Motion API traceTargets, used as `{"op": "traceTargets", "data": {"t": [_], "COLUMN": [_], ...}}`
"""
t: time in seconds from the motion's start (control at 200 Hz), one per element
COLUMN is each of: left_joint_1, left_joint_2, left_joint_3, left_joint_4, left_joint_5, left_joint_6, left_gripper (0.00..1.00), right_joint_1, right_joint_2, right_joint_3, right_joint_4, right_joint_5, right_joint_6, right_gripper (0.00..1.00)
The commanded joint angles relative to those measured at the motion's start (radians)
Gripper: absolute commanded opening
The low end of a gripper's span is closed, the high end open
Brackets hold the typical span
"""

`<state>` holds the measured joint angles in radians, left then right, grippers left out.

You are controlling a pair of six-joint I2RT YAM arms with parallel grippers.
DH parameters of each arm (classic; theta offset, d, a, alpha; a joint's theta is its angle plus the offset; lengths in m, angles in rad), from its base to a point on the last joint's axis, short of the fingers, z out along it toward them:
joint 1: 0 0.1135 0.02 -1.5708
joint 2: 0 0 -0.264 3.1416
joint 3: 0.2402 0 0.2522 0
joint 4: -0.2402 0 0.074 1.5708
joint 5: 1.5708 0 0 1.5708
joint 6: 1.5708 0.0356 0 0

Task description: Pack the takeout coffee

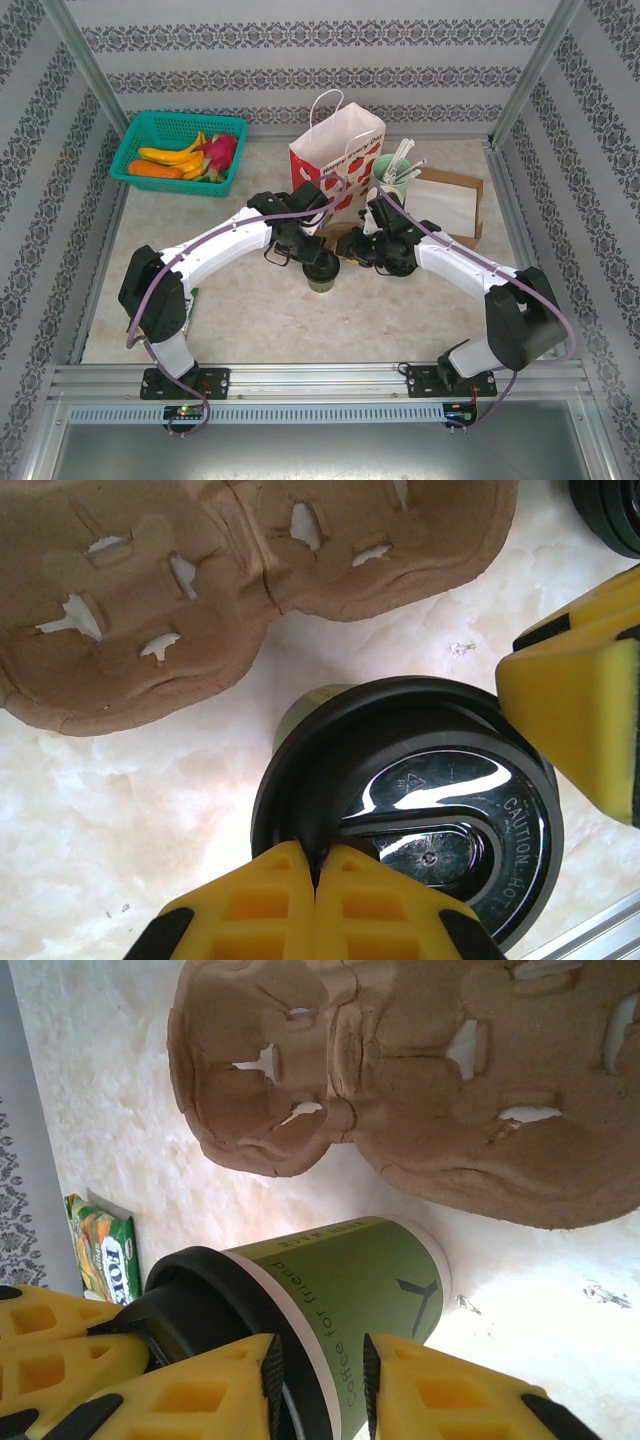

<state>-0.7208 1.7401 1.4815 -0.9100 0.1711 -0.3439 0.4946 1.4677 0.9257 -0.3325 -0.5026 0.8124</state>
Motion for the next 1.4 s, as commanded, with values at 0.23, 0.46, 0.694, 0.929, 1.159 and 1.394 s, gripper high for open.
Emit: {"op": "traceTargets", "data": {"t": [0.23,0.46,0.694,0.929,1.159,1.394], "left_joint_1": [-0.026,-0.033,-0.046,-0.048,-0.054,-0.057], "left_joint_2": [0.041,0.061,0.082,0.074,0.073,0.072], "left_joint_3": [0.016,-0.018,-0.006,0.013,0.029,0.035], "left_joint_4": [-0.007,0.029,0.054,0.055,0.041,0.028], "left_joint_5": [0.002,0.020,0.013,-0.007,-0.034,-0.056], "left_joint_6": [0.008,-0.003,0.003,0.003,-0.007,-0.018], "left_gripper": [0.00,0.00,0.00,0.00,0.00,0.00], "right_joint_1": [0.007,0.026,0.049,0.075,0.095,0.115], "right_joint_2": [0.004,0.075,0.143,0.188,0.232,0.226], "right_joint_3": [-0.021,-0.062,-0.002,0.038,0.073,0.095], "right_joint_4": [-0.005,0.053,0.052,0.047,0.039,0.017], "right_joint_5": [-0.043,-0.083,-0.130,-0.144,-0.153,-0.116], "right_joint_6": [-0.017,0.014,-0.017,-0.031,-0.039,-0.060], "right_gripper": [0.32,0.29,0.33,0.35,0.32,0.31]}}
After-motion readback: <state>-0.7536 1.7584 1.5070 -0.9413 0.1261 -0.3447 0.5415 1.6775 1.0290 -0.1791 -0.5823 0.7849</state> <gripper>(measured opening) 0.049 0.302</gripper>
